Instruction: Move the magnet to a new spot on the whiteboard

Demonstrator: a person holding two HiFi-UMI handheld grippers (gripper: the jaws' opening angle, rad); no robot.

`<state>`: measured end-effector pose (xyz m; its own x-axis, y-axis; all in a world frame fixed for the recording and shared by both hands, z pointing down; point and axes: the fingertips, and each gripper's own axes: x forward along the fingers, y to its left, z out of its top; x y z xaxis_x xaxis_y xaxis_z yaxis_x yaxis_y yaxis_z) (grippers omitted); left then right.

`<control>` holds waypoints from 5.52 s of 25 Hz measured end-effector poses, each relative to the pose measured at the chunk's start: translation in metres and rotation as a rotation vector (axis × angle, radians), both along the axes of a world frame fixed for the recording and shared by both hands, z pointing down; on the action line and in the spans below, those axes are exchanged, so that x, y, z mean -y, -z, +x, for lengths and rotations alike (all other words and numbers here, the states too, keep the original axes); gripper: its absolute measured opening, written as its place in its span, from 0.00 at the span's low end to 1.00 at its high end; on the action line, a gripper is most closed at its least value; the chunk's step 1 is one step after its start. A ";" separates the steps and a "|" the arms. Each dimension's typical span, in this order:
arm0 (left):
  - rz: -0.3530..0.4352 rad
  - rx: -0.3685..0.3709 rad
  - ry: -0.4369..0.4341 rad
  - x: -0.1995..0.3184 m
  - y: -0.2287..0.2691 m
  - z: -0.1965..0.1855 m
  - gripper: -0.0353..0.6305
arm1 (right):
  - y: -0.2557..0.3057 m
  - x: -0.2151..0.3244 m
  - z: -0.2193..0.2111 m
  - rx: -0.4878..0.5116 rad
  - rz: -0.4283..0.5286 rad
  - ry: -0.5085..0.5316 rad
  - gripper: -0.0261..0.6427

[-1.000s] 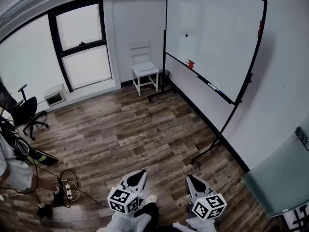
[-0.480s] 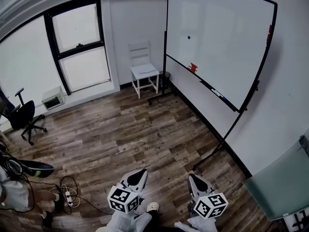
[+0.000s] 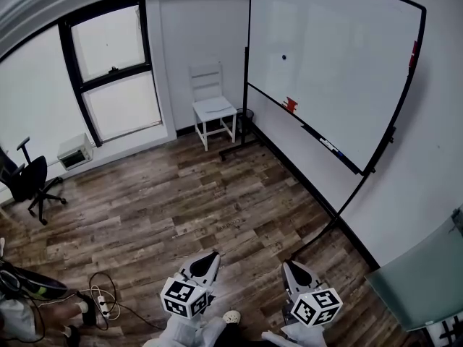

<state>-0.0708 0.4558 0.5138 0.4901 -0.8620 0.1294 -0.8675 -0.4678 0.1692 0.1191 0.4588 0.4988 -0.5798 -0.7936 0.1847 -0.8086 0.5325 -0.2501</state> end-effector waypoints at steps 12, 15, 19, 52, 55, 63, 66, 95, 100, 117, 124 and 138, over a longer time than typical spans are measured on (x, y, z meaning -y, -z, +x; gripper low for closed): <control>0.005 -0.024 -0.008 0.051 -0.001 -0.025 0.25 | -0.002 0.045 -0.014 0.017 0.005 -0.043 0.08; 0.001 -0.017 -0.011 0.055 -0.002 -0.026 0.28 | -0.002 0.048 -0.015 0.016 0.005 -0.049 0.08; -0.006 -0.015 -0.014 0.054 -0.006 -0.030 0.31 | -0.003 0.046 -0.016 0.018 0.001 -0.066 0.08; -0.034 -0.056 -0.011 0.237 0.003 -0.021 0.33 | 0.003 0.235 -0.021 0.011 -0.048 -0.007 0.08; -0.038 -0.050 -0.011 0.261 0.003 -0.017 0.33 | 0.002 0.259 -0.015 0.012 -0.056 -0.011 0.08; -0.050 -0.041 -0.010 0.309 0.001 -0.013 0.33 | 0.004 0.311 -0.013 0.040 -0.064 0.000 0.08; -0.051 -0.037 -0.007 0.323 0.001 -0.012 0.33 | 0.003 0.327 -0.011 0.041 -0.067 0.009 0.08; -0.029 -0.041 0.048 0.411 -0.011 -0.015 0.33 | -0.013 0.422 -0.007 0.033 -0.069 0.035 0.08; -0.034 -0.044 0.040 0.412 -0.012 -0.008 0.33 | -0.016 0.422 -0.004 0.032 -0.080 0.035 0.08; -0.051 -0.036 0.030 0.504 -0.015 -0.020 0.33 | -0.018 0.512 -0.018 0.044 -0.092 0.027 0.08; -0.033 -0.036 0.008 0.573 0.007 -0.033 0.33 | 0.002 0.579 -0.032 0.039 -0.074 0.008 0.08; -0.013 -0.038 -0.060 0.700 0.027 -0.055 0.33 | 0.019 0.691 -0.058 0.020 -0.066 -0.041 0.08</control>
